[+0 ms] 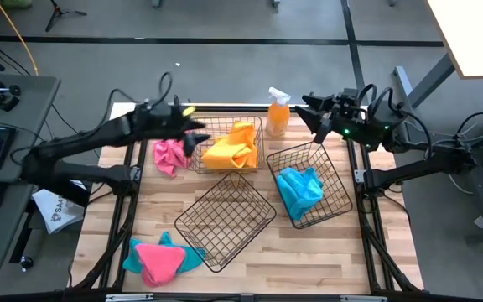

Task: Sort microfiber towel by color & place in baskets
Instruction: Put the top pink microfiber cloth into the left black basket

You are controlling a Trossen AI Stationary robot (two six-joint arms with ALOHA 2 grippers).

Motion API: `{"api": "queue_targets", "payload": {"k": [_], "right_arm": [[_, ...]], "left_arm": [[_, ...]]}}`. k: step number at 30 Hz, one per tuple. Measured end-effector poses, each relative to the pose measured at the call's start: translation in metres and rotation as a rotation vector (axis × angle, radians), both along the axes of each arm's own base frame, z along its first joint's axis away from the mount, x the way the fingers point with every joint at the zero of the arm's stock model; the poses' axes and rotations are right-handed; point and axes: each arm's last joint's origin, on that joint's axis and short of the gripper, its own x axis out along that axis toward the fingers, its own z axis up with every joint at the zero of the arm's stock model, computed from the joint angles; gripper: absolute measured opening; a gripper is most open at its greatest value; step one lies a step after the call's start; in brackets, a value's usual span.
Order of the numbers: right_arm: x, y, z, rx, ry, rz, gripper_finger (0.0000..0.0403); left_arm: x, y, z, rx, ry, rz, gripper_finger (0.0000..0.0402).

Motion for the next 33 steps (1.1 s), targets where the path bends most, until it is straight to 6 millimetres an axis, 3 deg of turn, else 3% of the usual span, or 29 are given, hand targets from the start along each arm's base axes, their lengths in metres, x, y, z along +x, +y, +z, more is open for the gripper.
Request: {"api": "queue_targets", "payload": {"k": [4, 8, 18, 27, 33], "right_arm": [[0.0, 0.0, 0.0, 0.0, 0.001, 0.0, 0.0288], [0.0, 0.0, -0.001, 0.0, 0.007, -0.003, 0.0288], [0.002, 0.0, -0.003, 0.002, 0.026, -0.003, 0.0288], [0.007, 0.0, -0.008, 0.024, 0.053, 0.001, 0.0288], [0.007, 0.0, -0.009, 0.037, 0.059, 0.001, 0.0288]], "left_arm": [[-0.04, -0.01, -0.022, -0.031, 0.232, 0.16, 0.0225], [-0.058, -0.004, -0.039, -0.169, 0.445, 0.264, 0.0225], [-0.052, 0.032, -0.088, -0.314, 0.826, 0.213, 0.0225], [-0.048, 0.04, -0.095, -0.084, 0.911, -0.095, 0.0225], [-0.062, 0.037, -0.122, -0.028, 0.906, -0.132, 0.0225]]}}
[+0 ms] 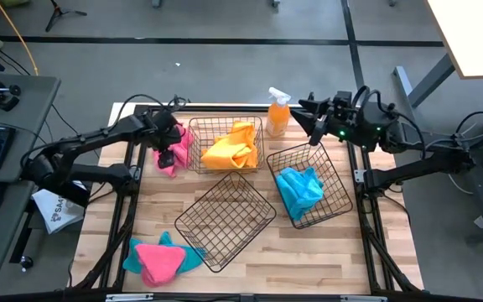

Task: Sort microfiber towel by color & place in baskets
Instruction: Put the top pink microfiber cloth into the left black basket

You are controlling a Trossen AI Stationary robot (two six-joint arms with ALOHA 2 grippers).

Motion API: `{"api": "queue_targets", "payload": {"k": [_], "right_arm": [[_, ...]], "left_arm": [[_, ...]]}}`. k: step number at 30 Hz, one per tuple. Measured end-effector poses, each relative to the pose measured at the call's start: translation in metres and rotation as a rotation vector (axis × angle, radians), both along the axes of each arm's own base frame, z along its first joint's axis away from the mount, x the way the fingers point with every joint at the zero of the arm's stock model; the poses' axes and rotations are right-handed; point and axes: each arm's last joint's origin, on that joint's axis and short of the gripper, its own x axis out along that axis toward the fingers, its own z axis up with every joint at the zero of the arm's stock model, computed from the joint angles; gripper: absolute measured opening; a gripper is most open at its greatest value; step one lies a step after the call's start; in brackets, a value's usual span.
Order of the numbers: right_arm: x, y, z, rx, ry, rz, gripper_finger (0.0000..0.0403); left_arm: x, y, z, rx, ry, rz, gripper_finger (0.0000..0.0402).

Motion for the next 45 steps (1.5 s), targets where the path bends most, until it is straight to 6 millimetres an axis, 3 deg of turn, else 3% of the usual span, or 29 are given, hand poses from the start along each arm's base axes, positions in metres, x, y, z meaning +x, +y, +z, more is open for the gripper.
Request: {"api": "queue_targets", "payload": {"k": [10, 15, 19, 22, 24, 33, 45], "right_arm": [[0.0, 0.0, -0.001, 0.027, -0.008, -0.001, 0.0288], [0.0, 0.0, -0.001, 0.043, -0.016, -0.002, 0.0288], [0.0, 0.0, -0.001, 0.042, -0.015, -0.002, 0.0288], [0.0, 0.0, -0.001, 0.042, -0.015, -0.002, 0.0288], [0.0, 0.0, -0.001, 0.043, -0.016, -0.002, 0.0288], [0.0, 0.0, -0.001, 0.039, -0.013, -0.001, 0.0288], [0.0, 0.001, -0.004, 0.045, 0.024, 0.019, 0.0288]], "left_arm": [[-0.001, 0.001, -0.022, 0.158, -0.068, -0.077, 0.0225], [-0.004, -0.002, -0.034, 0.134, -0.033, -0.092, 0.0216], [-0.005, -0.002, -0.035, 0.143, -0.015, -0.086, 0.0155], [-0.008, -0.003, -0.032, 0.127, 0.034, -0.064, 0.006], [-0.006, -0.001, -0.024, 0.121, 0.025, -0.02, 0.0016], [-0.007, 0.01, 0.03, 0.214, 0.048, 0.139, 0.0001], [-0.024, 0.001, 0.124, 0.424, -0.296, 0.37, 0.0]]}}
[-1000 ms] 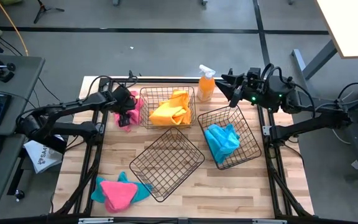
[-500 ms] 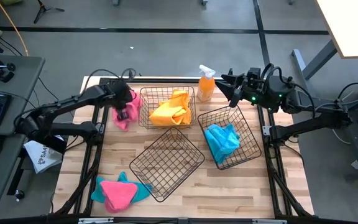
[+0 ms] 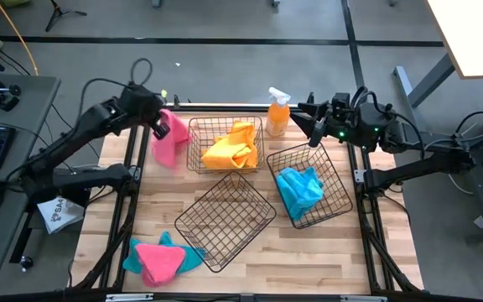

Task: Sort microfiber towel by color & place in baskets
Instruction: Put the top pink microfiber cloth into the left black basket

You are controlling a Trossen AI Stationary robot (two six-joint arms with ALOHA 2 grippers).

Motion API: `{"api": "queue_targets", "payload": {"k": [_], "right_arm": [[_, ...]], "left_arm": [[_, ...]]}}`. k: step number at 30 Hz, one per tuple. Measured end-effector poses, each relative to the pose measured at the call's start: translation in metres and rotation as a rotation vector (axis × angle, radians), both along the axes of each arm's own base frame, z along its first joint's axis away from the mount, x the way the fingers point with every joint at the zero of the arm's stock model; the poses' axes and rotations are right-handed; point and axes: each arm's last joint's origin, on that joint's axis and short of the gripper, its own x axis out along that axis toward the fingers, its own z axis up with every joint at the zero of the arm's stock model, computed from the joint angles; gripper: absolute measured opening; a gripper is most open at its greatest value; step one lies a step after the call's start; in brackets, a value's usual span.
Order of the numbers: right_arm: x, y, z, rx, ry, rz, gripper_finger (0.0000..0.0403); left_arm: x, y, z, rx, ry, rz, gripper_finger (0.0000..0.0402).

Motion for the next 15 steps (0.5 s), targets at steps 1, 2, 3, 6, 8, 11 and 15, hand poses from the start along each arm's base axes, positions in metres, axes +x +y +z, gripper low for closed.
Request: {"api": "queue_targets", "payload": {"k": [1, 2, 3, 6, 8, 11, 15], "right_arm": [[0.0, 0.0, 0.0, 0.0, 0.0, 0.008, 0.0288], [0.0, 0.0, 0.0, -0.002, 0.001, 0.017, 0.0288], [0.0, 0.001, 0.0, -0.003, 0.003, 0.024, 0.0288], [0.0, 0.001, 0.0, -0.024, 0.013, 0.028, 0.0288], [0.0, 0.001, 0.0, -0.028, 0.015, 0.028, 0.0288], [0.0, 0.001, 0.0, -0.028, 0.015, 0.029, 0.0288], [0.0, 0.001, 0.0, -0.028, 0.014, 0.029, 0.0288]], "left_arm": [[-0.001, -0.002, 0.007, 0.014, -0.029, 0.005, 0.0], [-0.002, -0.004, 0.014, 0.027, -0.059, 0.006, 0.0], [-0.002, -0.006, 0.021, 0.039, -0.09, 0.005, 0.0], [-0.002, -0.012, 0.04, 0.063, -0.169, -0.014, 0.0], [-0.001, -0.015, 0.05, 0.087, -0.202, -0.037, 0.0], [0.002, -0.019, 0.065, 0.135, -0.263, -0.073, 0.0], [0.009, -0.023, 0.078, 0.199, -0.35, -0.123, 0.0]]}}
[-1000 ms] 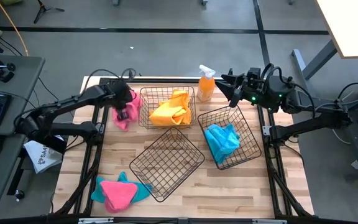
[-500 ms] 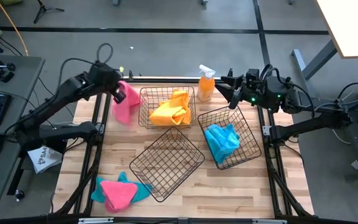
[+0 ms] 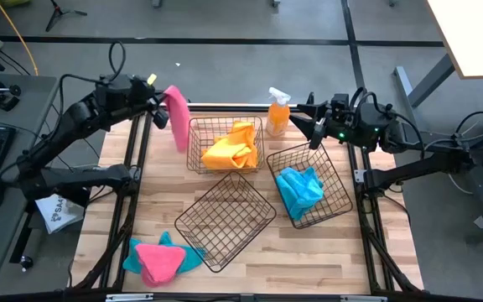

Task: Sort microfiber towel by color & place in baskets
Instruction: Put the top pink microfiber cloth into the left black basket

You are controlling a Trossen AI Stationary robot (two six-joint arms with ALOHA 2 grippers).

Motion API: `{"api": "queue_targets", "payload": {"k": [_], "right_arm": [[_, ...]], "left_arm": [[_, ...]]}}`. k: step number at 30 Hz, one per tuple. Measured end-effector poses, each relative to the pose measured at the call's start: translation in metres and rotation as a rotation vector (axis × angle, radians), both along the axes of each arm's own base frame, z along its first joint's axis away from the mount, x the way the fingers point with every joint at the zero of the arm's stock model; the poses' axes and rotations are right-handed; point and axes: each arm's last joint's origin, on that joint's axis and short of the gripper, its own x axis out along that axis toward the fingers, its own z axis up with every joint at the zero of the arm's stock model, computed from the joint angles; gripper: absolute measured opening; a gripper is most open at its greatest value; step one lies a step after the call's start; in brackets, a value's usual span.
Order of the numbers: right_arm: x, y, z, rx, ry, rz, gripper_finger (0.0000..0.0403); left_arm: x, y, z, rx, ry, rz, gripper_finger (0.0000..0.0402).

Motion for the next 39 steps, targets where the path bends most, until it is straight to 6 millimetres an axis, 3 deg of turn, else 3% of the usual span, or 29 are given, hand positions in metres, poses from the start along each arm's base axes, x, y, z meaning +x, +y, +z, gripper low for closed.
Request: {"api": "queue_targets", "payload": {"k": [13, 22, 31, 39], "right_arm": [[0.0, 0.0, 0.003, 0.031, -0.05, -0.002, 0.0288], [-0.005, 0.0, 0.018, -0.045, -0.163, 0.0, 0.0288], [-0.021, 0.002, 0.022, -0.142, -0.116, 0.03, 0.0288], [-0.034, 0.004, 0.019, -0.109, -0.08, 0.111, 0.0288]], "left_arm": [[0.036, -0.022, 0.038, 0.185, -0.38, -0.401, 0.0], [0.081, -0.05, 0.057, 0.228, -0.691, -0.711, 0.0], [0.091, -0.112, 0.061, 0.031, -0.837, -0.943, 0.0], [0.112, -0.185, 0.036, -0.144, -0.765, -0.799, 0.0]]}}
